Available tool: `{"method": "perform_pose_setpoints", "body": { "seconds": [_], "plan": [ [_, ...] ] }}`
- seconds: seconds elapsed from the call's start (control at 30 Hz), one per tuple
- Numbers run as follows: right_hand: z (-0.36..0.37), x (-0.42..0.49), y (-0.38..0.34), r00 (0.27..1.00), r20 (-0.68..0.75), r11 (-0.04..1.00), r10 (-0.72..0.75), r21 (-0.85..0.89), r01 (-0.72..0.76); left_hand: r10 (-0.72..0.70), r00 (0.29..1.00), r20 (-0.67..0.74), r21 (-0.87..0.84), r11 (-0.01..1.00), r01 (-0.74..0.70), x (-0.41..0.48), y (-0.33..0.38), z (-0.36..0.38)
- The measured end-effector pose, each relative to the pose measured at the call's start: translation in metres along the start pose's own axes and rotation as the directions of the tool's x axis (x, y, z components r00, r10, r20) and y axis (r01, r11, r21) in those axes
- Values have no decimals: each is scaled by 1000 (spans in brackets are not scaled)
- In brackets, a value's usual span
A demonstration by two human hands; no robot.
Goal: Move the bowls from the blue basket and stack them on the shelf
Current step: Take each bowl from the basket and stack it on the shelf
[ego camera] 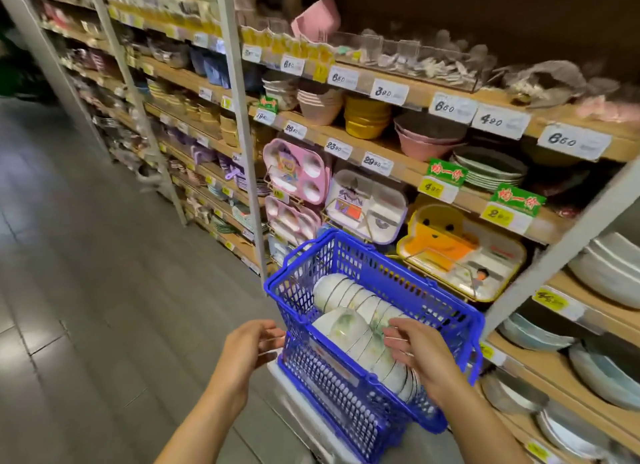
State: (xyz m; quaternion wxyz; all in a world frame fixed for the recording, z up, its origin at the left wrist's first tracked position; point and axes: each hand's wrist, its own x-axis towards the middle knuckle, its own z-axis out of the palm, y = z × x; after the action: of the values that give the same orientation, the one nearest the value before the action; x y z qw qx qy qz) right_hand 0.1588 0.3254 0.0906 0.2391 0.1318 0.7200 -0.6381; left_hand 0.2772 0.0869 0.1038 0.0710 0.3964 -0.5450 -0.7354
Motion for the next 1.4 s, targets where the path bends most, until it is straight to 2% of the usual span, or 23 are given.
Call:
{"method": "perform_pose_setpoints", "body": {
  "seconds": [0.17,0.3,0.43,0.57,0.73,0.83,0.93,1.0,1.1,1.17,1.27,1.4],
  "plan": [
    [40,74,-6,999,-11,999,37,-18,-37,-43,998,46,98,994,38,70,23,7],
    [70,133,-6,996,-77,995,53,-85,-59,-86,992,92,219,974,64,135,42,25],
    [87,179,0,992,-124,944,-4,-328,-37,-107,981,163,394,918,34,196,46,55],
    [96,210,13,993,-94,803,78,-585,-118,-200,952,231,573,819,33,242,25,83],
    [111,234,38,974,-153,590,168,-775,-224,-357,889,288,788,616,-8,291,-25,105],
    [122,250,51,961,-194,455,196,-850,-264,-512,794,329,888,453,-75,314,-62,115],
    [134,259,65,952,-228,354,204,-890,-289,-643,733,224,960,277,-51,329,-89,123],
    [140,262,69,958,-255,351,132,-892,-286,-700,691,181,977,209,-44,339,-101,124],
    [145,262,70,952,-300,365,64,-881,-302,-748,628,216,974,214,-80,349,-115,122],
    [146,263,69,946,-318,369,60,-874,-317,-726,632,271,962,221,-160,353,-121,119],
    [146,265,69,929,-352,378,116,-849,-369,-669,679,303,951,170,-258,353,-128,118],
    [140,265,70,934,-335,363,123,-861,-356,-652,678,340,925,102,-366,352,-125,118]
  ]
}}
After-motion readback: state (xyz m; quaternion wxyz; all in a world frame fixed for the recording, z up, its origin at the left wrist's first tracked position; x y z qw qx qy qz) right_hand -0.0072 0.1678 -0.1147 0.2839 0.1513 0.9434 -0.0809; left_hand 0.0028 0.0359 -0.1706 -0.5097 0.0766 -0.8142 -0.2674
